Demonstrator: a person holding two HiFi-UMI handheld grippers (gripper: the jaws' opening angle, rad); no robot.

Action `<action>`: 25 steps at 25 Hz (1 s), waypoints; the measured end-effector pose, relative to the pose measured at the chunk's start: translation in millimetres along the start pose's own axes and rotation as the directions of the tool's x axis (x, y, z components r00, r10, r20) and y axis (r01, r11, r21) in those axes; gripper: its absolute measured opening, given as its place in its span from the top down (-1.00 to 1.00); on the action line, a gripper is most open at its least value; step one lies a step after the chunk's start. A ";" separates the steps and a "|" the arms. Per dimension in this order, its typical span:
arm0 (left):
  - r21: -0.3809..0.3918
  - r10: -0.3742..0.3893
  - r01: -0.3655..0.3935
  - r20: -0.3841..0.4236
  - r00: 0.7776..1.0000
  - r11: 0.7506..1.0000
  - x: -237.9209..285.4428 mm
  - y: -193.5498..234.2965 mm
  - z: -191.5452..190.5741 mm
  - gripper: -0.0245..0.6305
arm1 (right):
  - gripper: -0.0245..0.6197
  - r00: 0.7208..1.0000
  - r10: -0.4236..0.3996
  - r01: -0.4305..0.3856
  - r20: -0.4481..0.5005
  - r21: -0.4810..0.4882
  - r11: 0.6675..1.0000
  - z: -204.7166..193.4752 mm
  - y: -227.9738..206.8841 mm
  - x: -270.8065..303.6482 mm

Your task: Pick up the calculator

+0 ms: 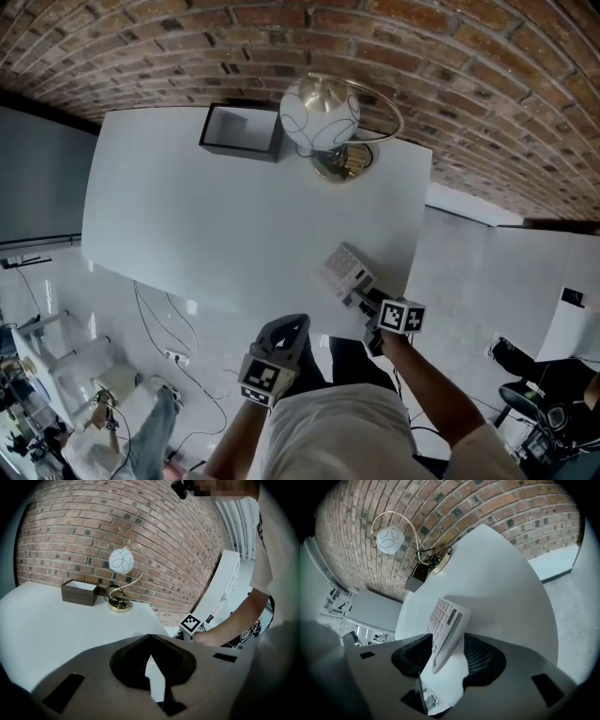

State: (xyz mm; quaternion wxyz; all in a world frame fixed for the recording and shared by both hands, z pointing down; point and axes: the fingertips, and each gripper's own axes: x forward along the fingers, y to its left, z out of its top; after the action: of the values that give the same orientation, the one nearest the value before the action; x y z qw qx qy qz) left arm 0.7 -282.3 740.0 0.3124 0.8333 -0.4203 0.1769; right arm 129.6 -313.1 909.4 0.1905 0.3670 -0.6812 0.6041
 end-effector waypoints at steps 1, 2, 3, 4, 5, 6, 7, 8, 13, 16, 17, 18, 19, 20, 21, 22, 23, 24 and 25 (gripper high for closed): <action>-0.002 0.002 -0.002 -0.001 1.000 1.000 1.1 0.4 -0.3 0.88 | 0.23 1.000 0.003 -0.003 -0.004 0.012 1.000 0.8 -0.2 2.5; -0.004 0.004 -0.004 -0.004 1.000 1.000 2.2 1.3 -0.8 0.88 | 0.23 1.000 0.007 -0.007 -0.009 0.018 1.000 1.6 0.1 5.0; -0.007 0.007 -0.007 -0.008 1.000 1.000 3.0 2.5 -1.7 0.88 | 0.23 1.000 0.012 -0.012 -0.015 0.019 1.000 2.1 0.9 7.6; -0.010 0.010 -0.011 -0.010 1.000 1.000 3.3 4.1 -2.7 0.88 | 0.23 1.000 0.017 -0.017 -0.021 0.017 1.000 2.3 1.9 10.1; -0.012 0.015 -0.015 -0.010 1.000 1.000 3.3 5.7 -3.3 0.88 | 0.23 0.999 0.025 -0.024 -0.025 0.019 1.000 2.2 3.0 12.6; -0.014 0.019 -0.019 -0.007 1.000 1.000 3.2 7.1 -3.6 0.88 | 0.23 0.999 0.033 -0.032 -0.028 0.026 0.999 2.1 4.0 14.9; -0.016 0.022 -0.023 -0.004 1.000 1.000 2.9 8.5 -3.8 0.88 | 0.23 0.999 0.042 -0.041 -0.029 0.038 0.998 2.2 4.6 17.1; -0.019 0.026 -0.026 -0.003 1.000 0.999 2.6 9.8 -4.4 0.88 | 0.23 0.998 0.050 -0.048 -0.030 0.053 0.997 2.5 4.9 19.0; -0.042 0.044 -0.045 -0.013 0.999 0.998 -0.3 16.6 -11.2 0.88 | 0.23 0.997 0.076 -0.073 -0.031 0.108 0.991 4.3 5.4 25.6; -0.048 0.051 -0.052 -0.012 0.999 0.997 -0.9 19.5 -13.8 0.88 | 0.31 0.996 0.090 -0.085 -0.027 0.132 0.988 4.5 1.8 26.2; -0.050 0.052 -0.053 -0.013 0.999 0.997 -0.7 20.5 -14.4 0.88 | 0.34 0.995 0.098 -0.093 -0.025 0.151 0.984 4.8 0.0 26.3; -0.052 0.052 -0.053 -0.014 0.999 0.997 -0.7 21.3 -15.1 0.88 | 0.38 0.994 0.106 -0.100 -0.024 0.173 0.980 4.9 -1.8 26.5; -0.054 0.052 -0.053 -0.016 0.999 0.997 -0.8 22.1 -15.7 0.88 | 0.43 0.993 0.114 -0.107 -0.025 0.195 0.975 4.8 -3.0 26.8; -0.055 0.052 -0.053 -0.019 0.998 0.997 -1.3 22.9 -16.2 0.88 | 0.48 0.992 0.123 -0.114 -0.028 0.215 0.970 4.4 -3.3 27.3; -0.055 0.054 -0.055 -0.021 0.998 0.997 -1.8 23.8 -16.5 0.88 | 0.49 0.991 0.133 -0.122 -0.031 0.231 0.965 4.0 -2.9 28.0; -0.055 0.055 -0.056 -0.023 0.998 0.997 -2.3 24.7 -16.7 0.88 | 0.50 0.989 0.141 -0.130 -0.032 0.242 0.962 4.0 -2.2 28.7; -0.054 0.056 -0.057 -0.024 0.998 0.997 -2.8 25.2 -16.9 0.88 | 0.51 0.989 0.148 -0.136 -0.030 0.246 0.960 4.6 -1.3 29.3; -0.053 0.055 -0.056 -0.025 0.998 0.997 -3.2 25.5 -16.9 0.88 | 0.53 0.988 0.151 -0.140 -0.026 0.240 0.961 5.4 -0.1 29.7; -0.052 0.053 -0.055 -0.026 0.998 0.997 -3.8 25.2 -16.6 0.88 | 0.54 0.988 0.152 -0.143 -0.022 0.226 0.964 6.2 1.3 29.5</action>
State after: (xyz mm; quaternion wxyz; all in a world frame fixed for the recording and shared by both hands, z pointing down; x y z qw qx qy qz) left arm -22.5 -280.3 759.5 0.3343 0.8110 -0.4434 0.1842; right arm 110.4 -327.1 928.0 0.1159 0.3226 -0.6302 0.6967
